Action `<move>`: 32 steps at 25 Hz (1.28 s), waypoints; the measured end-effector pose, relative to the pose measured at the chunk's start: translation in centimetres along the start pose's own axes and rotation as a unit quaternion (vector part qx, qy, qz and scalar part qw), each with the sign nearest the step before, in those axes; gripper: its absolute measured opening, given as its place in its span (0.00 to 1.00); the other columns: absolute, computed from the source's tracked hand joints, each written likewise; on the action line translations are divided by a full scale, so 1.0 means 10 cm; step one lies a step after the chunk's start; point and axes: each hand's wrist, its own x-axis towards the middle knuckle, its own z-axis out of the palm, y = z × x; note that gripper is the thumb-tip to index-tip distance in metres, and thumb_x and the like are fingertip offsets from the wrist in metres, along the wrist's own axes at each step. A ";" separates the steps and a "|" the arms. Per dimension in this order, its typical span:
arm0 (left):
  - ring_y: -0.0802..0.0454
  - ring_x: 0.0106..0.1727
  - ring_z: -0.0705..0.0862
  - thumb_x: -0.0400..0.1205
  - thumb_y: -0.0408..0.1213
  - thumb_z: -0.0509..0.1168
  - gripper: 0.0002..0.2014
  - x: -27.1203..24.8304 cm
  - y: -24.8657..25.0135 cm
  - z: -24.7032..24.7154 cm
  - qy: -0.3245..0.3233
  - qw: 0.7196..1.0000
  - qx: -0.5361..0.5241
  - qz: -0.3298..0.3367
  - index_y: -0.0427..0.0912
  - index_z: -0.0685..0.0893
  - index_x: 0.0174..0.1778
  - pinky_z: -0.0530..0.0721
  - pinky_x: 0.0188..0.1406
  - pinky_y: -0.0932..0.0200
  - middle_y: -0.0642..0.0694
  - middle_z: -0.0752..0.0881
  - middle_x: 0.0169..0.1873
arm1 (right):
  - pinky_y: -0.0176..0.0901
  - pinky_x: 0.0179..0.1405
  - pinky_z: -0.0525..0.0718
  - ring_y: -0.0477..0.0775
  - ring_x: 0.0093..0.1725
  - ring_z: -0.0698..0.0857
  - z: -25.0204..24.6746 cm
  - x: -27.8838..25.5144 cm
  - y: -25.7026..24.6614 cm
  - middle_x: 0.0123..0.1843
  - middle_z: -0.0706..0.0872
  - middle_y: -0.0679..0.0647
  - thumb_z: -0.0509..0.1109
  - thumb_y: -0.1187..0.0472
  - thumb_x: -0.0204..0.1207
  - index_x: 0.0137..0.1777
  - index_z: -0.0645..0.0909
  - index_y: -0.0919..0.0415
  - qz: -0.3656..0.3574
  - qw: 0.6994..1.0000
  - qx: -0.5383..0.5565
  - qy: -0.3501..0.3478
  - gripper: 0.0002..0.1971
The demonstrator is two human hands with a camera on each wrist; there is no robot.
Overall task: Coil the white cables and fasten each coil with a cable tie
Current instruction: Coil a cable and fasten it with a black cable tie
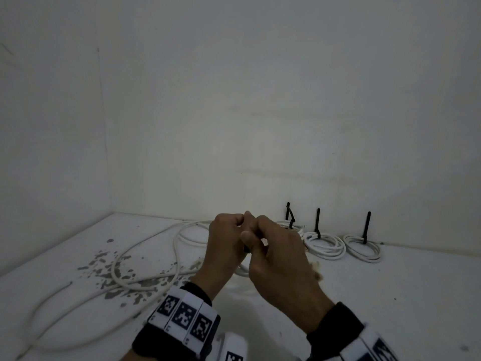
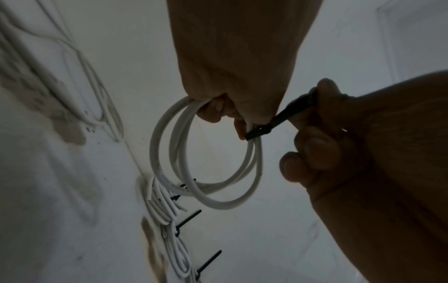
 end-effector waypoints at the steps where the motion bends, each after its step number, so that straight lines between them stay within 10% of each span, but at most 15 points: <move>1: 0.62 0.15 0.68 0.86 0.34 0.62 0.30 -0.01 0.00 -0.02 0.012 1.000 -0.006 -0.008 0.49 0.70 0.14 0.66 0.18 0.69 0.56 0.70 0.10 | 0.48 0.20 0.80 0.54 0.21 0.79 0.02 -0.01 0.00 0.29 0.81 0.56 0.66 0.69 0.83 0.36 0.73 0.58 0.008 1.000 0.006 -0.010 0.14; 3: 0.61 0.15 0.68 0.86 0.37 0.62 0.30 0.01 -0.01 -0.02 0.026 1.000 -0.004 -0.014 0.46 0.72 0.13 0.66 0.19 0.67 0.53 0.72 0.10 | 0.58 0.24 0.82 0.61 0.23 0.83 -0.03 0.03 -0.03 0.32 0.84 0.57 0.66 0.67 0.84 0.37 0.76 0.61 0.036 0.998 0.044 0.006 0.12; 6: 0.58 0.17 0.66 0.85 0.38 0.62 0.26 0.00 0.03 0.04 0.030 0.998 0.049 0.022 0.37 0.77 0.18 0.64 0.20 0.64 0.47 0.75 0.14 | 0.45 0.24 0.84 0.58 0.21 0.84 -0.34 0.18 -0.05 0.24 0.84 0.57 0.63 0.67 0.86 0.39 0.78 0.68 0.099 0.974 0.177 0.102 0.12; 12: 0.55 0.18 0.63 0.79 0.42 0.58 0.23 -0.10 0.10 0.20 -0.004 0.993 0.090 0.073 0.50 0.60 0.17 0.59 0.20 0.66 0.51 0.60 0.14 | 0.40 0.26 0.84 0.56 0.22 0.86 -0.62 0.22 0.03 0.21 0.79 0.57 0.61 0.68 0.87 0.41 0.78 0.74 0.118 0.955 0.212 0.169 0.13; 16: 0.57 0.17 0.62 0.84 0.37 0.61 0.27 -0.06 0.09 0.10 -0.017 0.997 0.078 0.006 0.48 0.63 0.17 0.60 0.20 0.65 0.53 0.61 0.13 | 0.37 0.25 0.83 0.54 0.24 0.84 -0.62 0.24 -0.04 0.30 0.82 0.63 0.65 0.65 0.85 0.43 0.80 0.72 0.101 0.972 0.184 0.101 0.11; 21: 0.53 0.22 0.64 0.87 0.44 0.59 0.19 -0.01 0.20 0.06 -0.041 0.986 -0.038 -0.159 0.43 0.73 0.29 0.68 0.24 0.60 0.49 0.65 0.20 | 0.44 0.50 0.88 0.48 0.49 0.89 -0.65 0.24 0.02 0.47 0.90 0.52 0.62 0.44 0.84 0.49 0.85 0.55 0.126 0.978 0.158 0.044 0.17; 23: 0.54 0.20 0.62 0.88 0.44 0.59 0.18 -0.02 0.27 0.07 -0.063 0.963 -0.120 -0.235 0.43 0.73 0.32 0.65 0.20 0.62 0.50 0.64 0.19 | 0.43 0.52 0.85 0.51 0.55 0.87 -0.63 0.22 0.13 0.53 0.88 0.50 0.58 0.50 0.88 0.55 0.82 0.48 0.175 0.977 0.124 0.016 0.11; 27: 0.58 0.17 0.58 0.87 0.46 0.60 0.15 0.01 0.39 0.02 -0.084 0.913 -0.248 -0.314 0.41 0.78 0.39 0.57 0.17 0.64 0.54 0.62 0.16 | 0.47 0.40 0.85 0.52 0.40 0.85 -0.50 0.14 0.27 0.45 0.85 0.56 0.58 0.54 0.88 0.60 0.81 0.51 0.260 0.950 0.139 -0.099 0.10; 32: 0.59 0.16 0.56 0.83 0.45 0.68 0.14 0.07 0.40 -0.03 -0.035 0.883 -0.338 -0.325 0.45 0.72 0.37 0.56 0.13 0.67 0.53 0.62 0.18 | 0.44 0.26 0.79 0.50 0.27 0.70 -0.19 0.07 0.28 0.34 0.66 0.54 0.54 0.40 0.87 0.51 0.78 0.60 0.257 0.939 0.230 -0.001 0.23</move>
